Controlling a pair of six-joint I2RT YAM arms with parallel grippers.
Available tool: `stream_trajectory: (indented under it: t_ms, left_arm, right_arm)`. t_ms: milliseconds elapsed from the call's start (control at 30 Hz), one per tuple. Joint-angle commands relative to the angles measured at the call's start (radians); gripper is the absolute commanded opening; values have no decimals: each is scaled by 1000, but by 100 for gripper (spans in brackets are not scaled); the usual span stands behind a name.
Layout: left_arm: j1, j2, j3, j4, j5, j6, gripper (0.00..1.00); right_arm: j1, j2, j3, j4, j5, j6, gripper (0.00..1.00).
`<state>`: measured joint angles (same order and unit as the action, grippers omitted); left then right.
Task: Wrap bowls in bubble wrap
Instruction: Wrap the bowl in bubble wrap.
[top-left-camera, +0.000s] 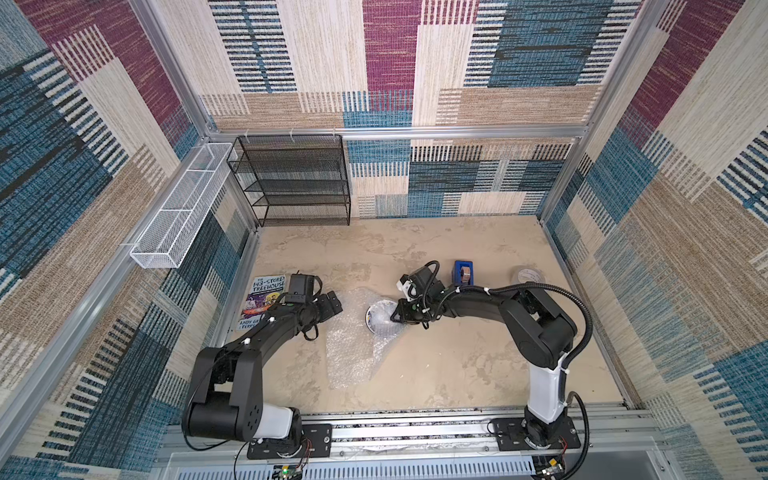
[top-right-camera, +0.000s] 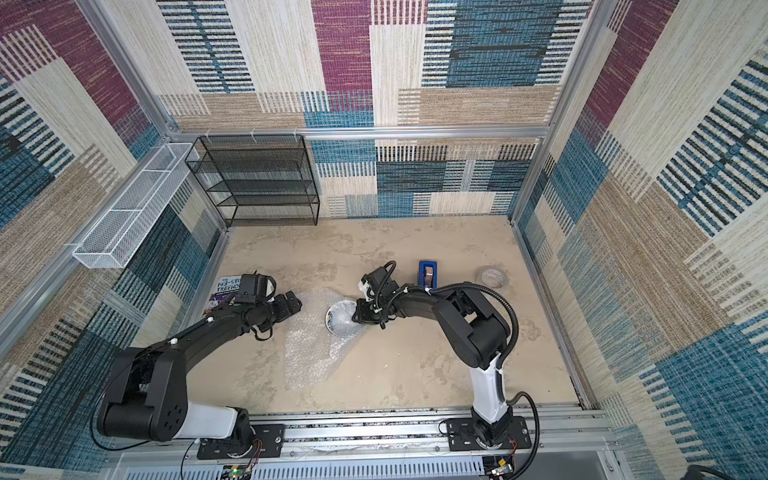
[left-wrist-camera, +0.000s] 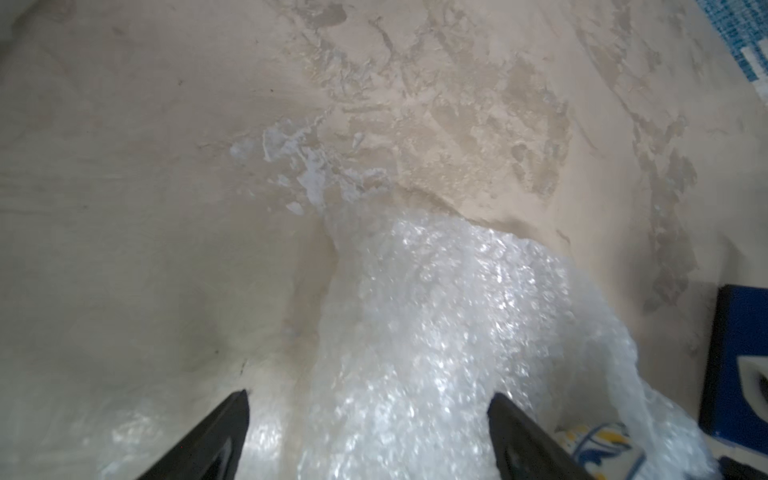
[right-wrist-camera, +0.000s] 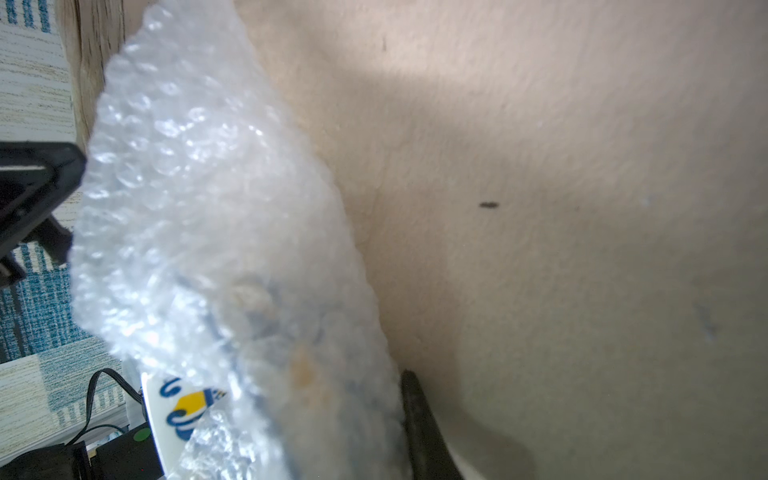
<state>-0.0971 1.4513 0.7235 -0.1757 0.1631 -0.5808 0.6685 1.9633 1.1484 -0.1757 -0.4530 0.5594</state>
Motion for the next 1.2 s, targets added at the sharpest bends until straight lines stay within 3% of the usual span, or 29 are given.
stream_trajectory:
  t_ms: [0, 467, 533, 833, 1167]
  left_arm:
    - [14, 51, 24, 86, 62, -19, 92]
    - [20, 235, 87, 197, 235, -37, 60]
    - [20, 241, 90, 200, 245, -36, 52]
    - [17, 223, 106, 201, 280, -24, 32]
    - [-9, 190, 133, 224, 350, -4, 19]
  right_arm:
    - [2, 0, -9, -18, 9, -12, 0]
    - [2, 6, -21, 9, -3, 0, 0]
    - [2, 8, -21, 13, -3, 2, 0]
    - [1, 11, -13, 4, 5, -4, 0]
    - [3, 24, -9, -13, 30, -13, 0]
